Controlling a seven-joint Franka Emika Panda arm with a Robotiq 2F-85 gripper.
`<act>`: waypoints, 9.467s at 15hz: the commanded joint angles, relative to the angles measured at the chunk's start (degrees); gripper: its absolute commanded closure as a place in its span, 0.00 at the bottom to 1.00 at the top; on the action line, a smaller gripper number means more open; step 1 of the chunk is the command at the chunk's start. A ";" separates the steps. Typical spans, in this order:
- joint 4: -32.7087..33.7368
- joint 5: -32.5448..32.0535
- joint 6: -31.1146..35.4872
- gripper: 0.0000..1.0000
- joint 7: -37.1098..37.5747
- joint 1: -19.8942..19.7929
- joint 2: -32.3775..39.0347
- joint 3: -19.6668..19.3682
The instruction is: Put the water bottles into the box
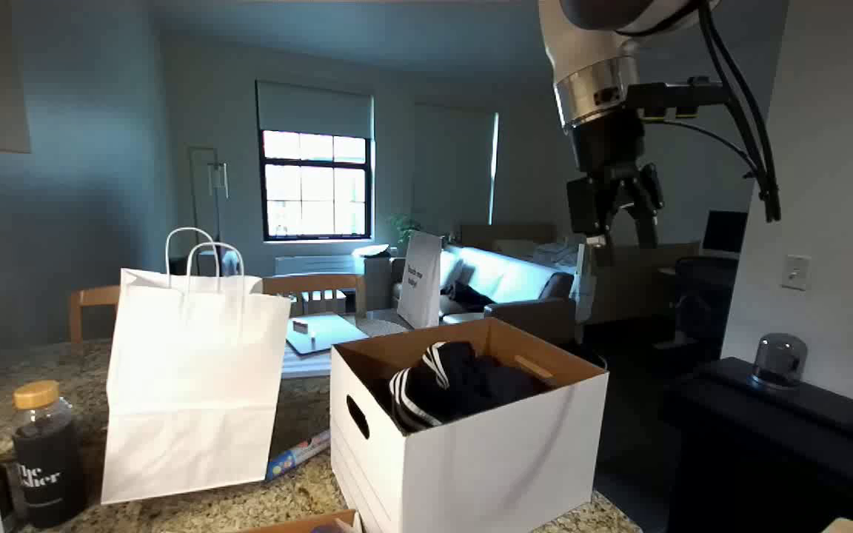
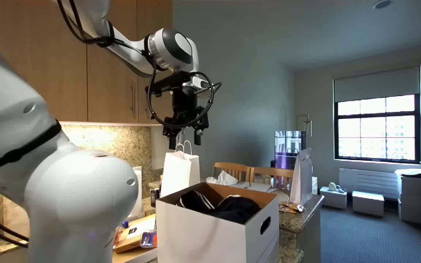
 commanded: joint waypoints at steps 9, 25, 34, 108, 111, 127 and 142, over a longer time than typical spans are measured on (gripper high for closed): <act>0.12 -0.44 -0.14 0.00 0.62 1.20 0.18 -0.88; 0.92 -0.28 13.55 0.00 9.43 2.08 0.51 4.46; 8.11 1.45 27.79 0.00 23.92 7.13 16.22 17.27; 65.47 0.14 11.50 0.06 13.69 45.39 87.88 4.38; 65.56 0.72 10.48 0.27 12.64 45.19 88.18 5.13; 66.55 3.42 6.87 0.66 6.37 42.55 88.88 6.16; 75.64 2.43 1.57 0.00 1.28 44.40 95.28 6.03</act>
